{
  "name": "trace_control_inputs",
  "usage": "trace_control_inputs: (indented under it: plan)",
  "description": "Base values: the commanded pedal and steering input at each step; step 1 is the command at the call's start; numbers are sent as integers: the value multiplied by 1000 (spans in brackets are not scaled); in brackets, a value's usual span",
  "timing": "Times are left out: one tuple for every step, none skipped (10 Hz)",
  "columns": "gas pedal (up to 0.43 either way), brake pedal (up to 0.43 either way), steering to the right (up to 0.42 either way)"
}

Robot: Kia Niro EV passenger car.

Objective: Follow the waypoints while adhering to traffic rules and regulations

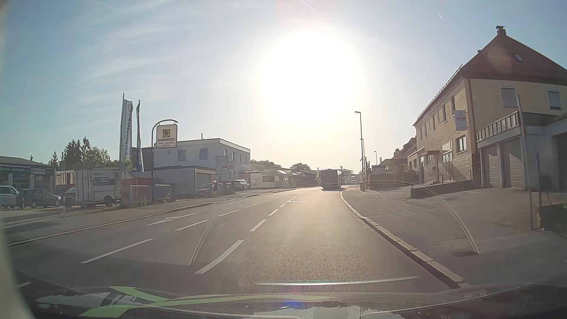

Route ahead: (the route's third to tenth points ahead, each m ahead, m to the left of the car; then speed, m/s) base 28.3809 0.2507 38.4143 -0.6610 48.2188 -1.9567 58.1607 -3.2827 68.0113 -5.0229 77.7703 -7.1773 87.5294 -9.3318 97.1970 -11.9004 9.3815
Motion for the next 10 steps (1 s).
trace_control_inputs:
  plan:
    - [98,0,9]
    - [98,0,10]
    - [98,0,10]
    - [98,0,10]
    - [98,0,10]
    - [98,0,10]
    - [98,0,9]
    - [98,0,8]
    - [98,0,8]
    - [98,0,8]
